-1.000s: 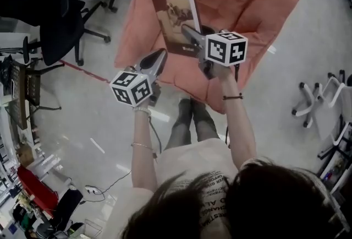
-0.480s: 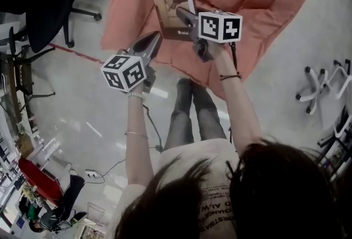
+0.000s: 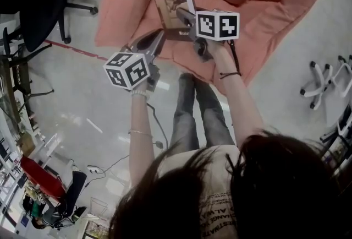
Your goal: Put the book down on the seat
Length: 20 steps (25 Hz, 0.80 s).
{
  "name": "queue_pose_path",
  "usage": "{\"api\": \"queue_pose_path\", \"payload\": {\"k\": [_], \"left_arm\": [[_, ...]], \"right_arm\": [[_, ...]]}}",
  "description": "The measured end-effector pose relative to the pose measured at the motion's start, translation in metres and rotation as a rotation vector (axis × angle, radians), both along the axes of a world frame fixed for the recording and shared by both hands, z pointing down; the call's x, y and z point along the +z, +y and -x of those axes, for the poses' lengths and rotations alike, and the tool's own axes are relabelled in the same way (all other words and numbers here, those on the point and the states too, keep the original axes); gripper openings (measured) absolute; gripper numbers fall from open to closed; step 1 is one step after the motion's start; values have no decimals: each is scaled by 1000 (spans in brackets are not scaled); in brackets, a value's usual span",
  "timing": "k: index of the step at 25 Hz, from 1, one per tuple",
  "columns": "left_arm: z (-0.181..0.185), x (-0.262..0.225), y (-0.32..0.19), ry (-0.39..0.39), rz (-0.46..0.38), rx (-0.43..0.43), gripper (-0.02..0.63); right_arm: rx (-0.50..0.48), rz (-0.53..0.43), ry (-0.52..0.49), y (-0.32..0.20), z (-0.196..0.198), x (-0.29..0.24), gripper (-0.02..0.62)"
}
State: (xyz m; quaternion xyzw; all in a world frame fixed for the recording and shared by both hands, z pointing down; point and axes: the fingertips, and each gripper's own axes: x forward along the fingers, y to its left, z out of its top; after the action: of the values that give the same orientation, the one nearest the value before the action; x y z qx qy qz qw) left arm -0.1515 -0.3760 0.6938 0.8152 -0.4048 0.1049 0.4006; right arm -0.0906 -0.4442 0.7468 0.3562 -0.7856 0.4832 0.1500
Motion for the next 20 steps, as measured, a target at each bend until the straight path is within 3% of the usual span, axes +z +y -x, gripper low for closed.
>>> {"api": "queue_pose_path", "payload": {"k": [10, 20], "left_arm": [[2, 34, 3, 7, 38, -12, -2], [-1, 41, 17, 14, 67, -16, -2]], "right_arm": [[-42, 54, 62, 13, 9, 49, 144], [-82, 67, 118, 29, 4, 58, 146]]}}
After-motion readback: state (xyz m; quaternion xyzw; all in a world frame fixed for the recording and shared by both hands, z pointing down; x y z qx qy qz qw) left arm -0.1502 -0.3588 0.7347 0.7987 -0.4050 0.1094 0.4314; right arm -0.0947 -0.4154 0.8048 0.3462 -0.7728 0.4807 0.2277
